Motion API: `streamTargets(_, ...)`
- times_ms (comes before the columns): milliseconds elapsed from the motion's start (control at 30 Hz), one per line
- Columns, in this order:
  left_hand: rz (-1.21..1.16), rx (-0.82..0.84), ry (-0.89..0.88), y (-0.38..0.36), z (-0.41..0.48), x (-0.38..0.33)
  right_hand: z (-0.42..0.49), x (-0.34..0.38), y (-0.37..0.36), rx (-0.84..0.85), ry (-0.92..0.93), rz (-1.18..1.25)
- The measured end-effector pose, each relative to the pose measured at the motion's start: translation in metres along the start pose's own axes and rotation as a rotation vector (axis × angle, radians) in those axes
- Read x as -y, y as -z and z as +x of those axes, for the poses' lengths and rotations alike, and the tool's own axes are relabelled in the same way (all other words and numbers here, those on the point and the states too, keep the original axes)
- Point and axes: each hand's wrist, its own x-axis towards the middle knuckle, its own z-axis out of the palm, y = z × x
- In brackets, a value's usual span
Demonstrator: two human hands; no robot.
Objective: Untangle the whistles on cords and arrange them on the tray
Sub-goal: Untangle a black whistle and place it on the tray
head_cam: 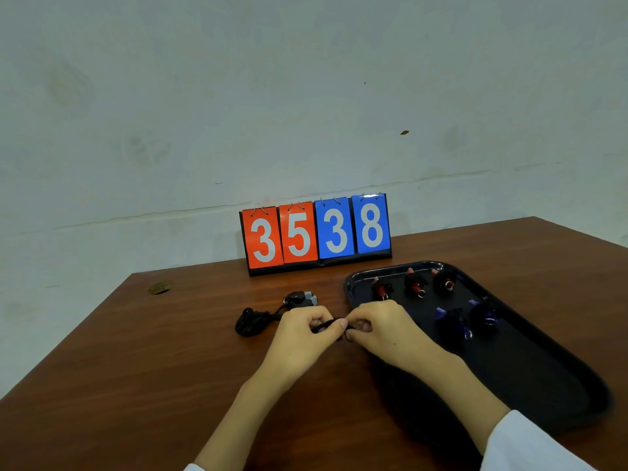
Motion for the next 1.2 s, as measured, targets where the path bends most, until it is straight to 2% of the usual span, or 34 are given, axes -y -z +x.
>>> streamTargets(167, -0.029, 0.077, 0.029, 0.008, 0.005, 0.004, 0.0, 0.0, -0.003, 0.115, 0.031, 0.031)
streamTargets(333, -0.084, 0.1, 0.1, 0.018, 0.009, 0.011, -0.001, 0.003, -0.003, 0.25, -0.008, 0.295)
streamTargets(533, -0.195, 0.258, 0.16, 0.021, 0.006, 0.009, -0.003, 0.013, 0.008, 0.391, 0.045, 0.504)
streamTargets(633, -0.275, 0.246, 0.173, 0.021, 0.004, 0.009, -0.002, 0.016, 0.012, 0.347, 0.035, 0.622)
streamTargets(733, -0.381, 0.218, 0.275, 0.019, 0.005, 0.004, 0.0, 0.013, 0.013, 0.252, -0.025, 0.727)
streamTargets(900, -0.583, 0.253, 0.342, 0.012, 0.002, 0.003, 0.001, 0.012, 0.014, 0.11, -0.072, 0.821)
streamTargets(1067, -0.621, 0.22, 0.336, 0.006, 0.003, -0.001, 0.003, 0.009, 0.011, 0.017, -0.135, 0.815)
streamTargets(1200, -0.619, 0.197, 0.345, 0.005, 0.004, 0.003, 0.006, 0.005, 0.006, -0.06, -0.181, 0.684)
